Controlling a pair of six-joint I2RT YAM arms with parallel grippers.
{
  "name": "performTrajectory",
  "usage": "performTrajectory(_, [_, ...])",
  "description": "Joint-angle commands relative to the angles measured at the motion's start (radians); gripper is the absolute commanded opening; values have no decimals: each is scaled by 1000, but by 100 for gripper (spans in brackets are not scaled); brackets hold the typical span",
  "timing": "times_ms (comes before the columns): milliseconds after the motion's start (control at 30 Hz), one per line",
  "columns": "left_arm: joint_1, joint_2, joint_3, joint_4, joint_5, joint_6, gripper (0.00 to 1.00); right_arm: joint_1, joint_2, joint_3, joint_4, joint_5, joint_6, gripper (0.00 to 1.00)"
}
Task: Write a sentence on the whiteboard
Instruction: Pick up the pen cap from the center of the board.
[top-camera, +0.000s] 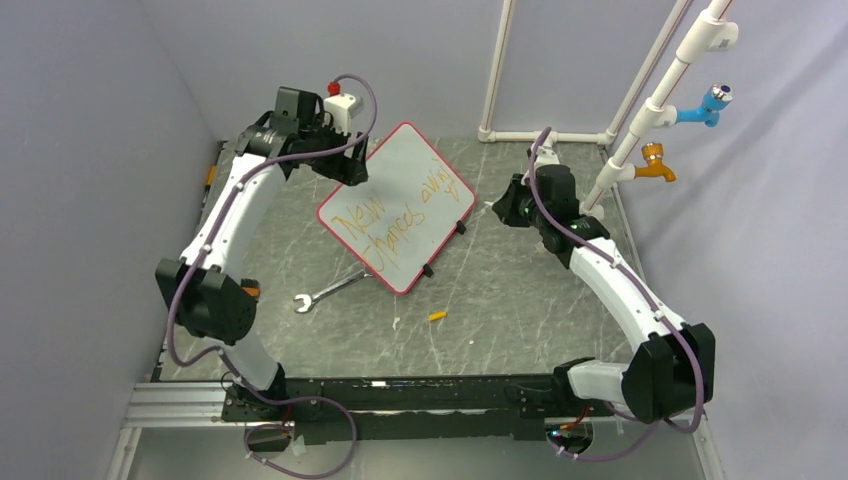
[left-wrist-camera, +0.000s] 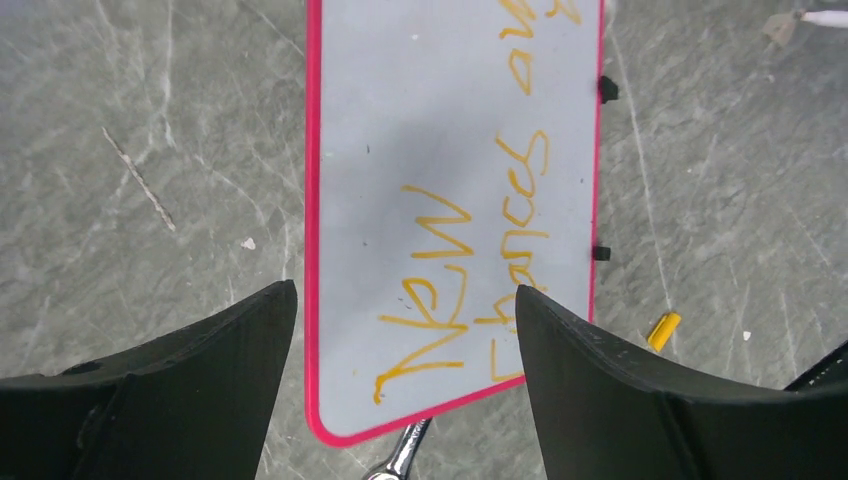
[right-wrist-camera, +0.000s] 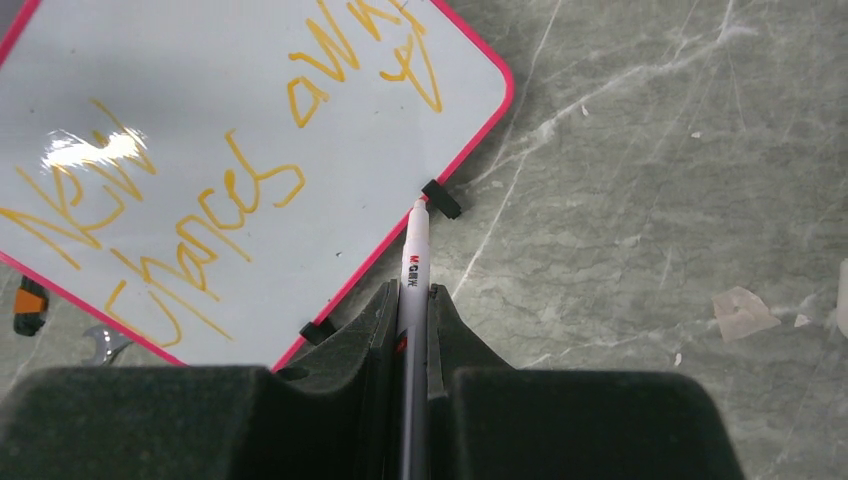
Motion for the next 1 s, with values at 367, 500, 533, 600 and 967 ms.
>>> performTrajectory(367, [-123,-314,-274,119,44,62,99,-3,-117,38,-41,-8,14,0])
performTrajectory(500, [-192,-361,-362,131,43,69,99,-3,-152,20,-50,-11,28,0])
performTrajectory(533, [-210,-368,-377,131,40,71,99,-3,-159,15,-54,-13,30,0])
performTrajectory(600, [-247,-382,-412,144,42,70,98,-3,-171,3,-63,-13,33,0])
performTrajectory(967, [-526,-377,-661,370,-17,-21,88,-3,-259,-65,-110,-22,66,0])
